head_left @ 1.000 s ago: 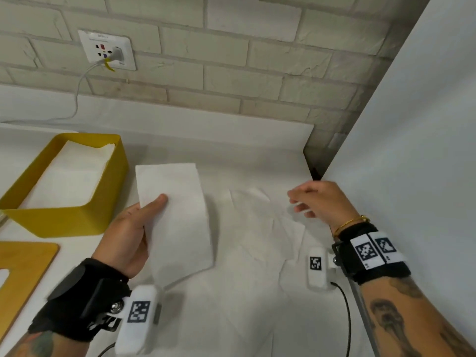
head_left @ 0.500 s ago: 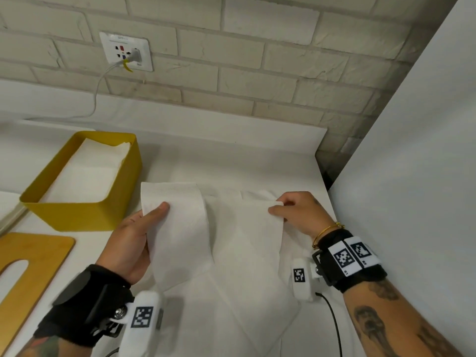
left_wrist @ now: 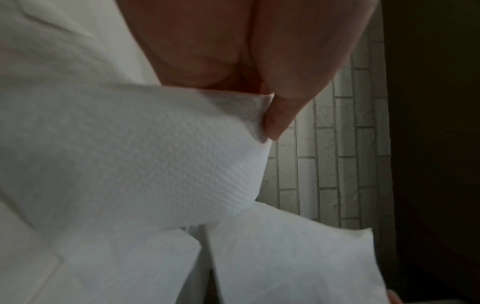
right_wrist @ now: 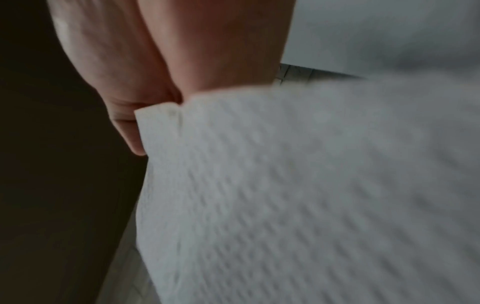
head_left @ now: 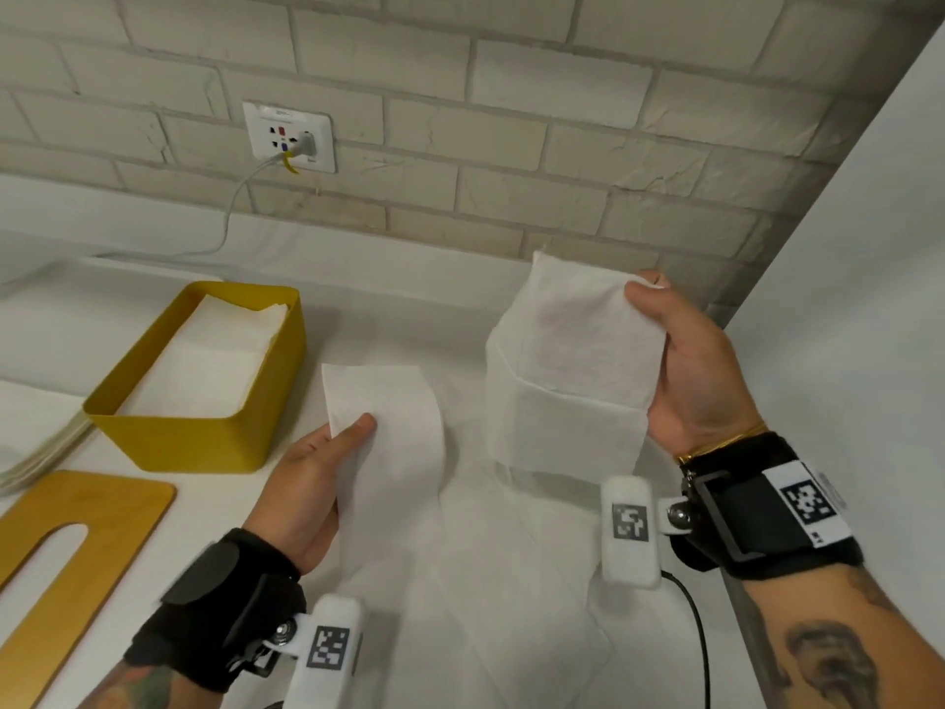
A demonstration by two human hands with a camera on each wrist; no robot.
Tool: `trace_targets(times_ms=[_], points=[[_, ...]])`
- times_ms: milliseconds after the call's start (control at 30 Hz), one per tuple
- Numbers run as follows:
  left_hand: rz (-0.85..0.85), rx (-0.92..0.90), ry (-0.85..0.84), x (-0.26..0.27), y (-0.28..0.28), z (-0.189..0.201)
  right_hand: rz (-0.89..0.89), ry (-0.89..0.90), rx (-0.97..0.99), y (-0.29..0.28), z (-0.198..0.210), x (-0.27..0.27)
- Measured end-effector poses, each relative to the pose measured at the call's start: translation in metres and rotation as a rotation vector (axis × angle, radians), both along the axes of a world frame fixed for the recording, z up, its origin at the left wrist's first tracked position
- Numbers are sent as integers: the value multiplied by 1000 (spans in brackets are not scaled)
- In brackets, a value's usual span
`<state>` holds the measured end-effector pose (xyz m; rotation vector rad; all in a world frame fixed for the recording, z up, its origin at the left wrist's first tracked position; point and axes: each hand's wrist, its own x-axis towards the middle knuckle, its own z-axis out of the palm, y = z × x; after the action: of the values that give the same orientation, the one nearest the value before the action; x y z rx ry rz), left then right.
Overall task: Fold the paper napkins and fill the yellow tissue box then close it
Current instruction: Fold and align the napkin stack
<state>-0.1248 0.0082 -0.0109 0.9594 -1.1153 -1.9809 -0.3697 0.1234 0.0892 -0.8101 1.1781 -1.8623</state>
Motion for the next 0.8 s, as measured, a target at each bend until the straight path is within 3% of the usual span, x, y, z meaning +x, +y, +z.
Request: trace_targets(times_ms=[167,300,500,600,700,800], points=[[-5,151,31,-7,4,-10,26,-226,-120,-2,9,17],[-97,373,110,-15,19,-19,-93,-309,-82,-5,-12,22],[-73,416,315,-13,18,-22,-255,-278,49,15,-77,22],[-59,481,345,-6,9,-23,-431,-69,283,28,-108,30],[-107,432,336,-6,10,-23,-511,56,423,34,-130,38],[-165,227,216,-10,13,-26,-425,-84,369,35,-138,39]])
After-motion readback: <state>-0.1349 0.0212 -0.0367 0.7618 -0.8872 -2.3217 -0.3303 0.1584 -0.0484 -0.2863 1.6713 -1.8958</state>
